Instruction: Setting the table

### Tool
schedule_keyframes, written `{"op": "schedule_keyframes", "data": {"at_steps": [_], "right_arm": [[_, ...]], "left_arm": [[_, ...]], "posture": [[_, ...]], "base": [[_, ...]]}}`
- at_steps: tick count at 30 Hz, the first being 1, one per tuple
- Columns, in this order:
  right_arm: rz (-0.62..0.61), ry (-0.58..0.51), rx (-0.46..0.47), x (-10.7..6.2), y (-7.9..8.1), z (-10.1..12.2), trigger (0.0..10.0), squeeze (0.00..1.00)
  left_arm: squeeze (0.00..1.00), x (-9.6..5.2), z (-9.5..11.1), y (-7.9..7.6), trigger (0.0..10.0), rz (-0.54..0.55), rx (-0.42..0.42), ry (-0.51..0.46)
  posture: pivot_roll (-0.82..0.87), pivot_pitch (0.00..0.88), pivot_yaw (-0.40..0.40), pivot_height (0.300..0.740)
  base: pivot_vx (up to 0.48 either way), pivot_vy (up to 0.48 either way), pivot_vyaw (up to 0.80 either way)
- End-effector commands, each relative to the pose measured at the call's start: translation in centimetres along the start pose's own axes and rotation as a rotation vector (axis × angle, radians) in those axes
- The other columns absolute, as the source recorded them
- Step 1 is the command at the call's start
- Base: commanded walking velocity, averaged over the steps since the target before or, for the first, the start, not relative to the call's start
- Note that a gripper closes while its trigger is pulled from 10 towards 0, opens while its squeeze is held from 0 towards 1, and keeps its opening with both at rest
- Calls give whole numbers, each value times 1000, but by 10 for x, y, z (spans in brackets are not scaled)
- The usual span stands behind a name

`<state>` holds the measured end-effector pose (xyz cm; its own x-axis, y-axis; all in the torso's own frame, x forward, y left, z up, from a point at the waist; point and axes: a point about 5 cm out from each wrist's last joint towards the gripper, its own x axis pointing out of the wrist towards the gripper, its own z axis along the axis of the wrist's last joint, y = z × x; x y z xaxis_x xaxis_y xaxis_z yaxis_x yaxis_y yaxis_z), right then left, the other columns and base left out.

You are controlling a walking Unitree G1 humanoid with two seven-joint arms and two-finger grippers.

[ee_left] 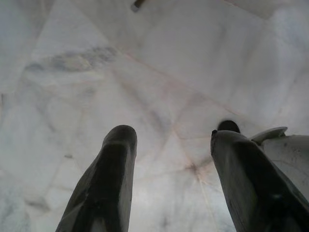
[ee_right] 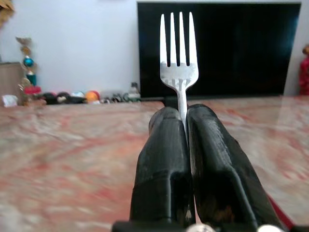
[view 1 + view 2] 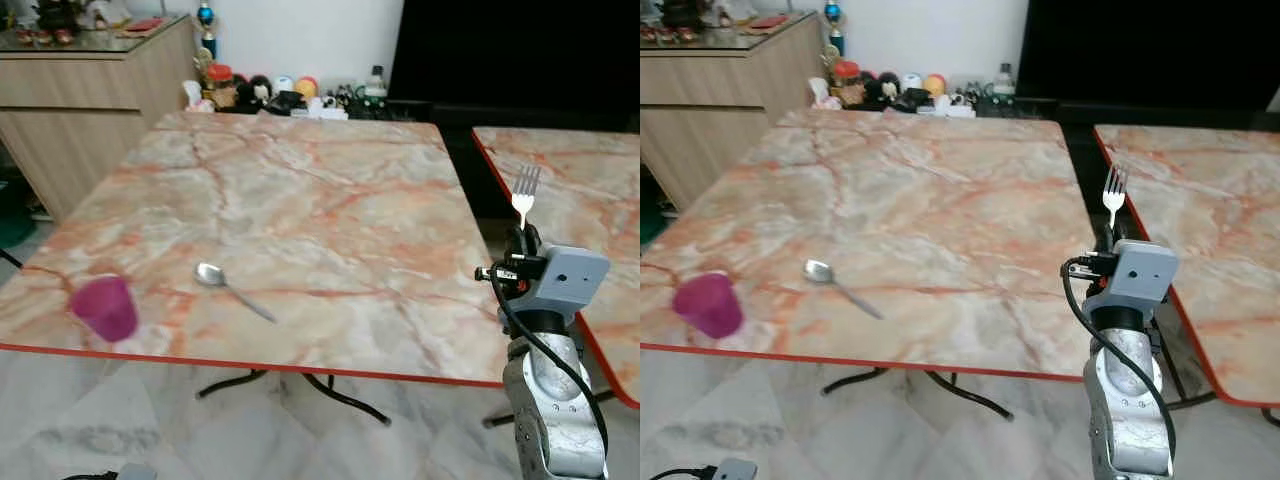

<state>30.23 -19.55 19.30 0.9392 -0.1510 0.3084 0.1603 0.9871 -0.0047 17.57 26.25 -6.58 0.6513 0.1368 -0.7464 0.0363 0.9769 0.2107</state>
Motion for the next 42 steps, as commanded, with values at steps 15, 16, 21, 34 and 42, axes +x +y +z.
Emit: {"op": "schedule_keyframes", "data": {"at_steps": [15,16,21,34,42], "right_arm": [[-36,-16,-17,1,-11,6,10000,0],[-37,-16,-17,1,-11,6,10000,0],[-35,-15,-18,1,-11,6,10000,0],[-37,-11,-31,2,-12,6,10000,0],[-34,-11,-30,2,-12,7,10000,0]], "left_arm": [[0,-2,-10,-4,10000,-20,21,36],[0,-2,-10,-4,10000,-20,21,37],[0,-3,-12,-4,10000,-22,21,40],[0,-3,-14,-5,10000,-27,24,43],[0,-4,-14,-5,10000,-34,35,44]], "posture": [[21,117,1,740],[20,118,2,740],[20,123,-1,740],[13,119,-1,740],[6,107,0,740]], "base": [[0,-319,0],[0,-322,0],[0,-319,0],[0,-319,0],[0,-324,0]]}}
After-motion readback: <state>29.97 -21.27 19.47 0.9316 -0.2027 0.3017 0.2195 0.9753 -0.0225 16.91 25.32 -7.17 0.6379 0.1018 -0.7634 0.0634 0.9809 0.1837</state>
